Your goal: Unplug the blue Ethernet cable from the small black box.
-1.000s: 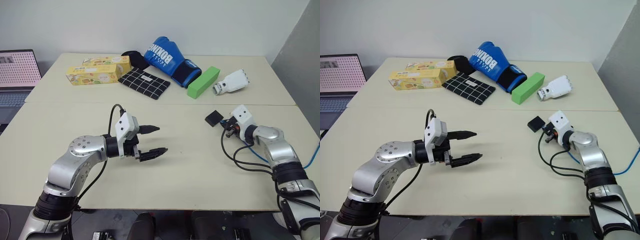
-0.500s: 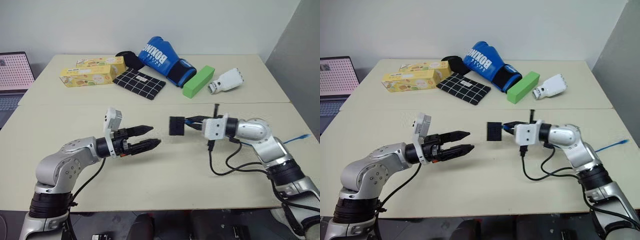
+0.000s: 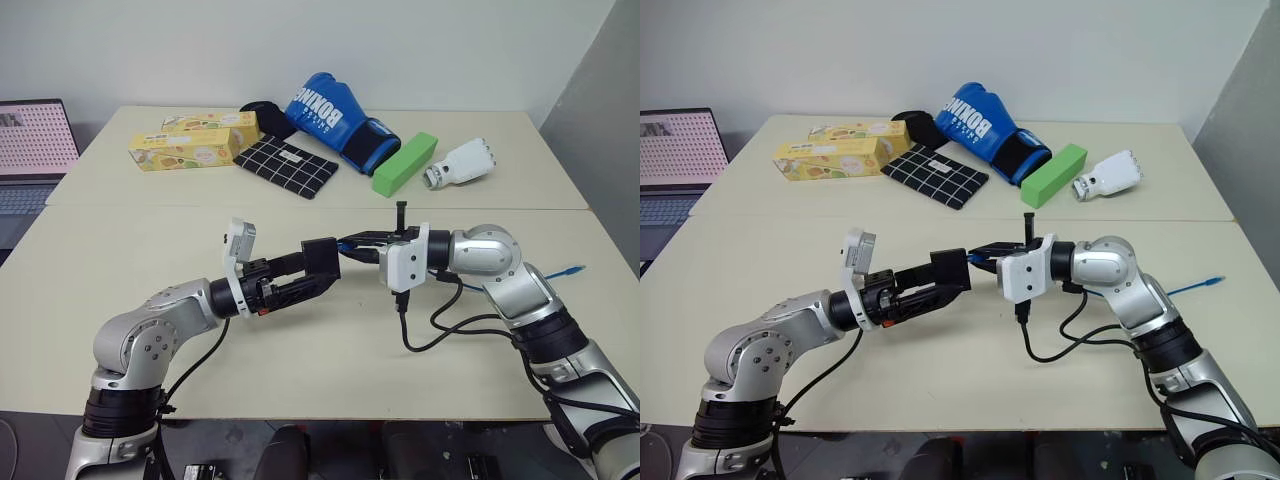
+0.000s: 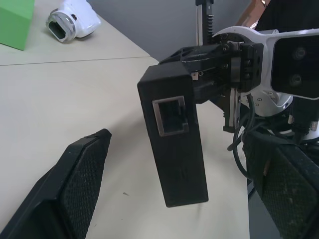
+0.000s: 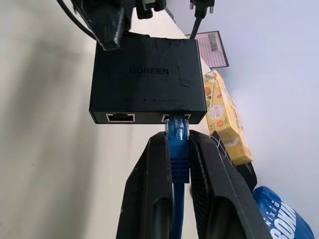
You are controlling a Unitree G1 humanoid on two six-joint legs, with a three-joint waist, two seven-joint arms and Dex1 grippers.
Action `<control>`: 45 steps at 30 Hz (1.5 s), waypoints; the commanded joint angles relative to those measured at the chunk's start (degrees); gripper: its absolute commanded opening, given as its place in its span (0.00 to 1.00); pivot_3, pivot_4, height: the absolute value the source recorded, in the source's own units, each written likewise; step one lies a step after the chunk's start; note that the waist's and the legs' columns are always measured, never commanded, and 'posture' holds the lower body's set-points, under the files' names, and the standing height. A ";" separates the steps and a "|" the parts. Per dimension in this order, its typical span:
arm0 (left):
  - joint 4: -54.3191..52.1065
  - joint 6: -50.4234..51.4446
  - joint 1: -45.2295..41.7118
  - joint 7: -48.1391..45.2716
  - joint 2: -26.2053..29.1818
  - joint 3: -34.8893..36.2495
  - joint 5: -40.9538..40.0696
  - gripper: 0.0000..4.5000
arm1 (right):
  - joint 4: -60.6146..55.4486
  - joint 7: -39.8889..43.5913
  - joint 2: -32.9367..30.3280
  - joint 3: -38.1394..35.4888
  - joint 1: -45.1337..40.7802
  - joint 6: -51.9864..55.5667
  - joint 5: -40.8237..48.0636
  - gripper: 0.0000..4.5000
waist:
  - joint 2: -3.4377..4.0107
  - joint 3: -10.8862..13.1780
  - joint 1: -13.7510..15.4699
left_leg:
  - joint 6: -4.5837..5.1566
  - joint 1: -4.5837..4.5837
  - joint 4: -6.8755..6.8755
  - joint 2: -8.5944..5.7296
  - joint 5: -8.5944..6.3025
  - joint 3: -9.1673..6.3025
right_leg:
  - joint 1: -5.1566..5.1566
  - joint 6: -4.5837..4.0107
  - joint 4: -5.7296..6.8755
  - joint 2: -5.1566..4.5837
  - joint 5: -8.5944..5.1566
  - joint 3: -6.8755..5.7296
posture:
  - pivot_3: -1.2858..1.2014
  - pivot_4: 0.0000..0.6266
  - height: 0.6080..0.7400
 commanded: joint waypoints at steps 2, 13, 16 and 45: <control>-0.13 0.91 -0.83 -0.51 0.43 2.49 -3.25 0.73 | -1.75 -0.05 0.32 -0.16 -1.06 -1.66 -0.27 0.04 | 0.00 0.00 -0.02 | -0.01 0.00 0.00 0.00 0.00 -0.01 | 0.00 0.00 0.00 0.00 0.00 0.00 | 0.52 0.24 1.00; 0.98 1.25 -0.61 -2.04 1.96 2.01 -3.15 0.23 | -1.80 -2.38 0.65 -0.52 -1.18 -4.83 -2.32 0.04 | 0.00 0.00 -0.01 | -0.03 0.00 -0.01 -0.01 0.02 -0.02 | 0.00 0.00 0.00 0.00 0.00 -0.01 | 0.52 0.24 1.00; 1.21 -0.15 -0.91 -2.68 1.98 1.72 -2.03 0.18 | -1.90 -2.45 -0.16 0.82 -1.49 -9.58 -4.87 0.04 | 0.00 0.00 -0.01 | -0.04 0.00 -0.01 -0.02 0.02 -0.02 | 0.00 0.00 0.00 0.00 0.00 -0.01 | 0.52 0.24 1.00; 8.59 -20.34 -4.01 -25.80 3.79 -6.92 11.94 0.18 | -25.65 -4.91 0.61 -12.54 7.59 68.72 48.14 0.81 | 0.00 0.00 -0.04 | 0.04 -0.09 -0.04 -0.06 -0.02 -0.16 | 0.00 -0.03 -0.09 0.01 -0.01 -0.10 | 0.52 0.24 1.00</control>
